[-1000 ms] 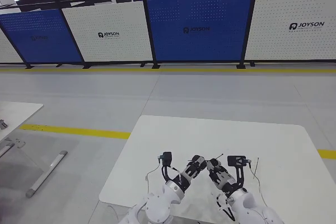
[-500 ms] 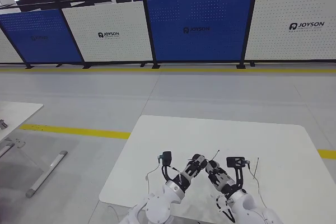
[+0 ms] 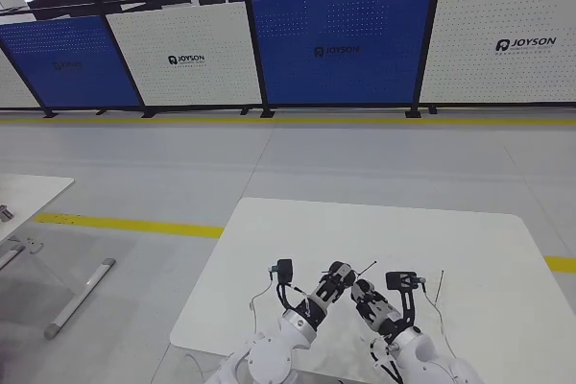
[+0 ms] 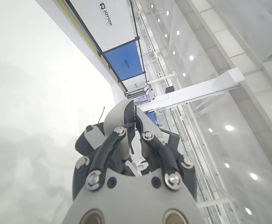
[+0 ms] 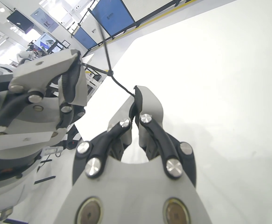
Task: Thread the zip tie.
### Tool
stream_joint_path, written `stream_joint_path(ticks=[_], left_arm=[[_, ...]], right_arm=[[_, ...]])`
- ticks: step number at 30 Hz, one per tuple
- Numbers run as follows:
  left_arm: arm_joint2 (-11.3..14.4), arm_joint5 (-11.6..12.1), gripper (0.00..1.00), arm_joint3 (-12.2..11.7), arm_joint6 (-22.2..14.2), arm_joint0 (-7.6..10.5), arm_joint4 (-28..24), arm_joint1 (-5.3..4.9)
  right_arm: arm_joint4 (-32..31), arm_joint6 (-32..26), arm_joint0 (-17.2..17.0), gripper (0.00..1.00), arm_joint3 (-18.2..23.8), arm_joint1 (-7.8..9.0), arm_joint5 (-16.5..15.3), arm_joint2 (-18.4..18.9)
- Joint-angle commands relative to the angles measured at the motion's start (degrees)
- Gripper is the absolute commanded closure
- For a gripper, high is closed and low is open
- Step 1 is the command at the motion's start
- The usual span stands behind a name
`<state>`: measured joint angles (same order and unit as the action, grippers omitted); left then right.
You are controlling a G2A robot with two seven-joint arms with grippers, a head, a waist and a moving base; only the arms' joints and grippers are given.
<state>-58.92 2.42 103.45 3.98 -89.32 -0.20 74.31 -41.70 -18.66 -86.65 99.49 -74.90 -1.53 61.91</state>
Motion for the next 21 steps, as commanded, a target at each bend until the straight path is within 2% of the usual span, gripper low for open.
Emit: stream_joint_path(ticks=[1,10,21], left_arm=[[0.0,0.2,1.00,0.1,0.0,-0.03,0.0,0.00],[-0.3,1.4,1.00,-0.1,0.2,-0.15,-0.3,0.05],[-0.5,1.6,1.00,0.5,0.1,-0.56,-0.2,0.03]], right_arm=[[0.0,0.0,0.0,1.00,-0.1,0.01,0.0,-0.1],[-0.2,-0.3,-0.1,1.00,-0.8,0.08,0.0,-0.4],[-0.5,-0.4,-0.3,1.00,-1.3,0.17,0.0,-0.7]])
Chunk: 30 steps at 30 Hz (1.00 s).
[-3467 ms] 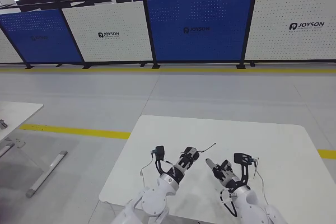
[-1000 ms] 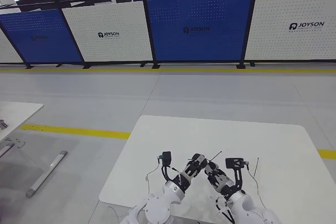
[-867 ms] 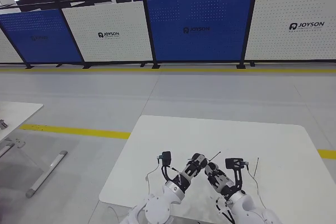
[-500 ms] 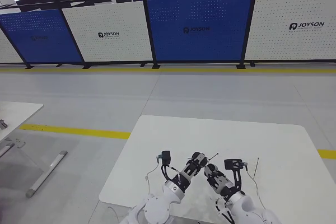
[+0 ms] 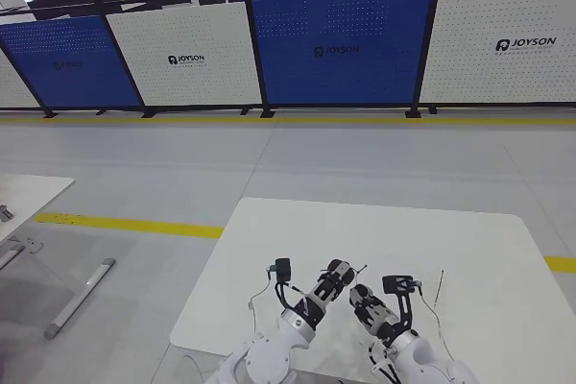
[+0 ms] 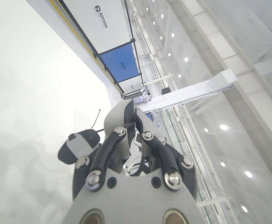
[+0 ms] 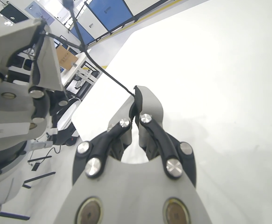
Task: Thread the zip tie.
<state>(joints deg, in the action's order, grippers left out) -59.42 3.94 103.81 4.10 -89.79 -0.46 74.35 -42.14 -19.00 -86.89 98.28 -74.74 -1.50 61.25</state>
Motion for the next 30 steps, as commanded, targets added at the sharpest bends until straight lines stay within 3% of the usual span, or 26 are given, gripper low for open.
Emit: stream_joint_path(ticks=[1,10,30], left_arm=[[-0.1,0.1,1.00,0.2,0.0,-0.16,0.0,-0.02],[-0.3,0.4,1.00,0.8,0.0,-0.94,0.4,-0.09],[0.0,0.1,1.00,0.9,0.0,-0.69,1.3,-0.01]], right_arm=[[-0.1,-0.1,-0.1,1.00,-0.2,0.02,0.0,-0.1],[-0.7,-0.3,-0.4,1.00,-0.7,0.17,0.0,-0.2],[0.0,-0.2,-0.5,1.00,-0.9,0.35,-0.5,-0.1]])
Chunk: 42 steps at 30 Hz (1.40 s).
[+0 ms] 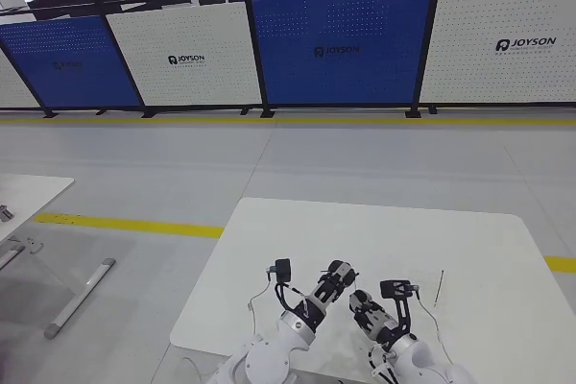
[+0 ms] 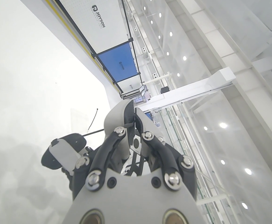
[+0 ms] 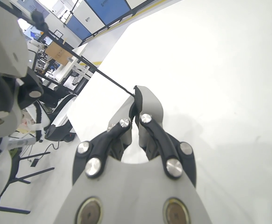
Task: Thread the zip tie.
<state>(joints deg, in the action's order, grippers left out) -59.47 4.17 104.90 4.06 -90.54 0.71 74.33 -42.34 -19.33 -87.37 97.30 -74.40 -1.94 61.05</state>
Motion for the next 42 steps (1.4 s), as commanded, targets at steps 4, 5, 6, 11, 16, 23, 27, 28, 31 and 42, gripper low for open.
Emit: stream_joint_path(ticks=[4,5,6,11,16,23,27,28,31,42], left_arm=[[0.4,-1.6,1.00,-0.8,0.8,0.35,2.4,0.03],[0.4,-1.8,1.00,-0.9,1.0,0.39,2.5,0.05],[0.5,-2.1,1.00,-1.2,1.1,0.46,2.8,0.06],[-0.2,-2.6,1.00,-2.4,2.3,0.74,1.7,0.17],[-1.6,-2.9,1.00,-2.8,5.0,0.23,3.2,0.10],[-4.8,-4.1,1.00,-2.9,7.8,-1.30,3.8,-0.19],[-6.3,-5.2,1.00,-4.2,10.8,-1.06,7.1,-0.29],[-6.0,-5.6,1.00,-5.2,12.3,-0.69,9.4,-0.23],[-5.7,-5.5,1.00,-5.5,12.7,-0.55,9.3,-0.13],[-5.9,-6.2,1.00,-6.5,14.3,0.20,13.3,-0.18]], right_arm=[[2.3,1.4,-0.3,0.00,0.8,-0.05,0.3,0.7],[2.8,1.5,-0.4,0.00,0.9,-0.05,0.3,0.8],[3.5,1.4,-0.4,0.00,1.1,-0.06,0.4,1.0],[9.1,2.9,-1.3,0.00,2.7,-0.06,1.2,3.4],[13.3,4.7,-3.0,0.00,5.3,0.23,2.3,7.3],[22.9,10.3,-6.9,0.00,10.3,0.42,5.0,14.9],[29.8,14.3,-9.6,0.00,12.6,0.29,7.0,19.1],[33.3,14.3,-10.1,0.00,12.7,0.19,7.4,20.0],[36.3,13.2,-10.3,0.00,12.7,0.14,8.3,20.6],[40.4,16.1,-9.8,0.00,12.0,-0.23,9.3,21.0]])
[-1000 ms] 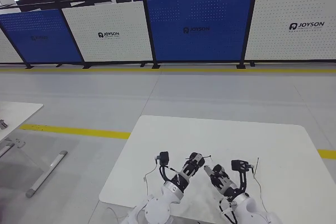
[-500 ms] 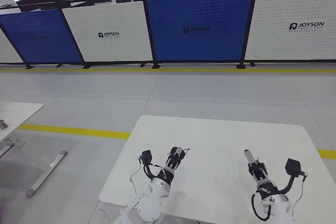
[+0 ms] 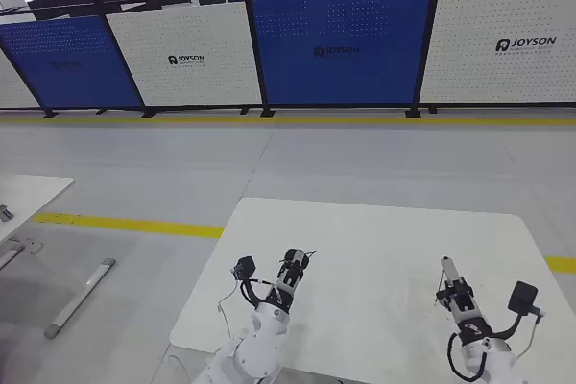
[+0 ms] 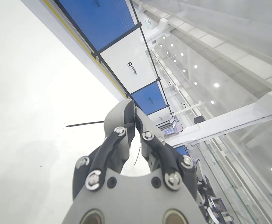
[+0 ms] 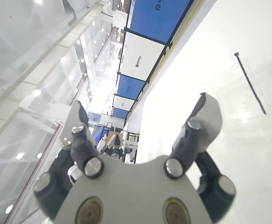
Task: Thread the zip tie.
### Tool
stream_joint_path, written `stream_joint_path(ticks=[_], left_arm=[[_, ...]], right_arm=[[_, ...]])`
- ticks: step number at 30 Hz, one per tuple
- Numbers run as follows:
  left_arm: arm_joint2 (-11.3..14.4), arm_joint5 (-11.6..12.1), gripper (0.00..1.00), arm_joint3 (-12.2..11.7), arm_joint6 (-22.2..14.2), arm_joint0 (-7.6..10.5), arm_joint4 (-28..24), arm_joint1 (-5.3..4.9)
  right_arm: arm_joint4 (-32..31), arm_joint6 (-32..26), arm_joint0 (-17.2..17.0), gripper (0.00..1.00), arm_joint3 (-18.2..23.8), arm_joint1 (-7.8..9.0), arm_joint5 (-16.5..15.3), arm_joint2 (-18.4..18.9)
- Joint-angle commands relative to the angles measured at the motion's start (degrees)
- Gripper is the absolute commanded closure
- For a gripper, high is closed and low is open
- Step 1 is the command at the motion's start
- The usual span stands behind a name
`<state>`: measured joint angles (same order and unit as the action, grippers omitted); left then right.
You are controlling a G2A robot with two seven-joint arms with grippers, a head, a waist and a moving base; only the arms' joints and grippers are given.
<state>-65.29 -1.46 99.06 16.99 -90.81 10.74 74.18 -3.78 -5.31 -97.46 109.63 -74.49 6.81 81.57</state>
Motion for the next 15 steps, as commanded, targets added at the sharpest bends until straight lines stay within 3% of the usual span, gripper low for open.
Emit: stream_joint_path(ticks=[1,5,15], left_arm=[[0.3,-1.0,1.00,-0.9,2.5,0.66,4.7,0.05],[1.9,-3.6,1.00,-2.8,6.2,2.34,7.8,0.62],[2.2,-3.8,1.00,-3.1,6.4,2.58,7.8,0.73]], right_arm=[[2.6,3.2,0.3,0.00,-0.6,-0.26,1.0,0.5],[4.3,6.8,0.3,0.00,-1.5,-0.47,1.7,2.0],[3.8,6.4,0.3,0.00,-1.7,-0.44,2.0,2.0]])
